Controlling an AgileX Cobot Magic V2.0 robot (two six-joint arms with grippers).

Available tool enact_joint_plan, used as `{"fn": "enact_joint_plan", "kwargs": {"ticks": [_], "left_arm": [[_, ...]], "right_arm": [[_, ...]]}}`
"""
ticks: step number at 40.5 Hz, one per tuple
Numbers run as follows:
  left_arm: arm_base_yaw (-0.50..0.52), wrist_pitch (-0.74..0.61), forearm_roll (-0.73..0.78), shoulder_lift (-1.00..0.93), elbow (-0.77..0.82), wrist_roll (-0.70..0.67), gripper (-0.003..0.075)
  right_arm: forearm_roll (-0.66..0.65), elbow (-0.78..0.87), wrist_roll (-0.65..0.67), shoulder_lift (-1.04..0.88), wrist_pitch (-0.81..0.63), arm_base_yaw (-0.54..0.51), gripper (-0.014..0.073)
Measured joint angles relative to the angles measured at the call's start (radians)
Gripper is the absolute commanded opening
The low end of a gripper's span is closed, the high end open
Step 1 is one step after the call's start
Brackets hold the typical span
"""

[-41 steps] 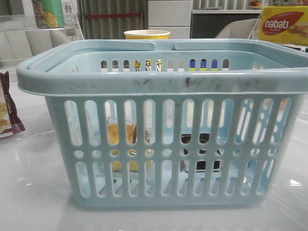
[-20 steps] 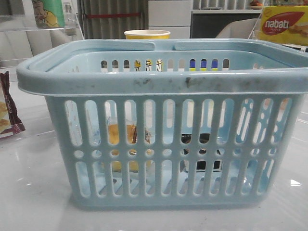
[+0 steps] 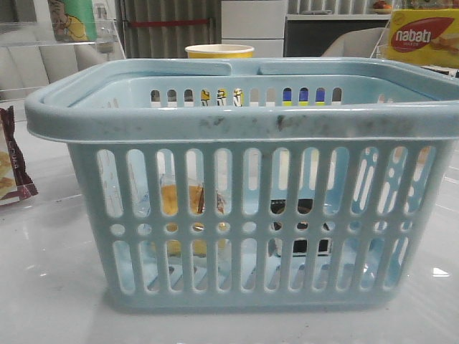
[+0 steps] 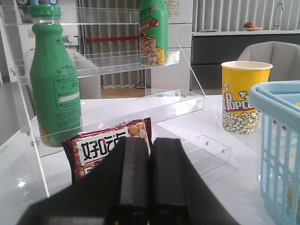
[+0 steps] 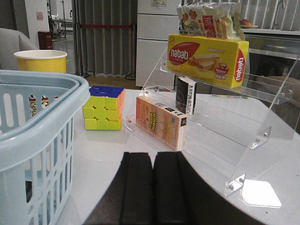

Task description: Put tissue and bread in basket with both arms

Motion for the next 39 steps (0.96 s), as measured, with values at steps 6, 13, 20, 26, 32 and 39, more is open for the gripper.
{"fn": "enact_joint_plan", "kwargs": {"ticks": [6,13,20,26,32,39], "left_arm": [[0.000,0.000,0.000,0.000,0.000,0.000,0.0093],[0.000,0.000,0.000,0.000,0.000,0.000,0.0093],[0.000,0.000,0.000,0.000,0.000,0.000,0.0093],[0.000,0.000,0.000,0.000,0.000,0.000,0.0093],[0.000,0.000,0.000,0.000,0.000,0.000,0.0093],[0.000,0.000,0.000,0.000,0.000,0.000,0.0093]], "right_arm": [[-0.029,0.000,0.024,0.000,-0.002,0.000,0.0059],[-0.036,0.000,0.014,0.000,-0.004,-0.003,0.0059],[-0.036,0.000,-0.001,0.000,-0.004,-0.017,0.0059],[-0.028,0.000,-0.003,0.000,-0.004,-0.020,0.0059],[-0.027,0.000,-0.003,0.000,-0.004,-0.020,0.0059],[-0.026,0.000,-0.003,0.000,-0.004,-0.020,0.0059]]}}
